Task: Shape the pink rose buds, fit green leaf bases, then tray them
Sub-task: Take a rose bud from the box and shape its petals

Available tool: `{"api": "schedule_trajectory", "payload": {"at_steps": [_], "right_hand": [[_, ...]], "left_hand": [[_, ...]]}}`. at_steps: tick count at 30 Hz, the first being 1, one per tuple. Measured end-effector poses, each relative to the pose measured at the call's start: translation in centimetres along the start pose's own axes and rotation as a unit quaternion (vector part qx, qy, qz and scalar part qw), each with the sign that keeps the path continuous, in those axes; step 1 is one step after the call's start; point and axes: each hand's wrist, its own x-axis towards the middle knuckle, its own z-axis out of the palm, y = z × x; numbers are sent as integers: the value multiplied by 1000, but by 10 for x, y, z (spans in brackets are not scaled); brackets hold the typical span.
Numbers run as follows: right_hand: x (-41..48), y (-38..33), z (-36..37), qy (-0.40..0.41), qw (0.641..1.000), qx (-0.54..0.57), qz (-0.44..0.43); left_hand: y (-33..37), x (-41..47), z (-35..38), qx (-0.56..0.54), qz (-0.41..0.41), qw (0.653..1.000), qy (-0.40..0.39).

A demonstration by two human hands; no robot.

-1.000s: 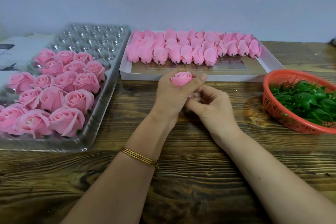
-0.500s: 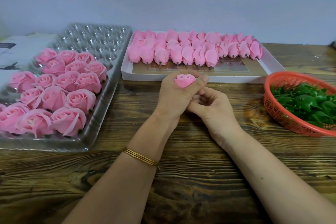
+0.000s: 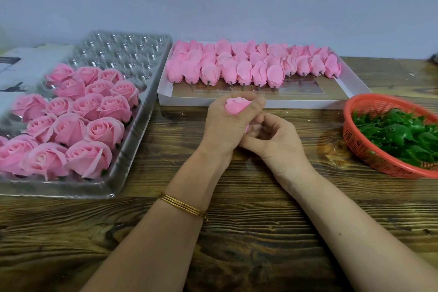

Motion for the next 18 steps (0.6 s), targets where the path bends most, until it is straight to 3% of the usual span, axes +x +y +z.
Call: {"api": "schedule_trajectory", "payload": {"at_steps": [18], "right_hand": [[1, 4, -1, -2, 999, 30, 17]], "left_hand": [[5, -3, 1, 33, -1, 999, -28]]}}
